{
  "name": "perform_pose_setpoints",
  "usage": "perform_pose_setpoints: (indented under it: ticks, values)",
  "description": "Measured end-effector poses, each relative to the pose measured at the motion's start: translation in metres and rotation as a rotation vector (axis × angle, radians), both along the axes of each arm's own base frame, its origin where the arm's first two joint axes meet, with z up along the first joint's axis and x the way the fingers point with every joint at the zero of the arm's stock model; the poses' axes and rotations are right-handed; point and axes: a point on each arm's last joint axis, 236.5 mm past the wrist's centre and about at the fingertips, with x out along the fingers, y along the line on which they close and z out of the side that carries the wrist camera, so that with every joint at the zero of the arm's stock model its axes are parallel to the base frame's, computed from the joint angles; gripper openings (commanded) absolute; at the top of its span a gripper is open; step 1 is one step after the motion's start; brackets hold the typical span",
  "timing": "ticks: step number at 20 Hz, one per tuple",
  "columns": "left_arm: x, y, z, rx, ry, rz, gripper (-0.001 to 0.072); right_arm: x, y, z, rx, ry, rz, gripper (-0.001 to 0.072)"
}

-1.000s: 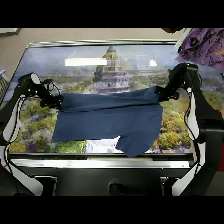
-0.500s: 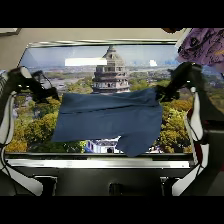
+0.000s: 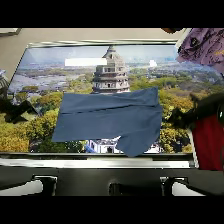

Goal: Fold the clothes and pants, and hang the long-sleeved shirts on hangers.

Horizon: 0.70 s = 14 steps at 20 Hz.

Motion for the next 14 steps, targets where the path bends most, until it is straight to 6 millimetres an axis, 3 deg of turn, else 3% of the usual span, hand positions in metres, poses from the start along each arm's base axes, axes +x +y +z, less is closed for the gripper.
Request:
perform_pose_setpoints:
  ticks: [2, 6, 13, 14]
  values:
    - [-0.016, -0.009, -0.008, -0.040, -0.011, 0.034, 0.0634, -0.034, 0.018, -0.015, 0.035, 0.007, -0.040, 0.0423]
    - [-0.031, -0.019, -0.017, -0.077, -0.020, 0.064, 0.0634, -0.075, 0.052, -0.042, 0.098, 0.018, -0.081, 0.0423]
    - [-0.035, -0.021, -0.022, -0.088, -0.022, 0.076, 0.0635, -0.084, 0.103, -0.064, 0.105, -0.004, -0.049, 0.0421]
    - [-0.035, -0.021, -0.022, -0.089, -0.022, 0.076, 0.0635, -0.085, 0.110, -0.066, 0.108, 0.003, -0.042, 0.0372]
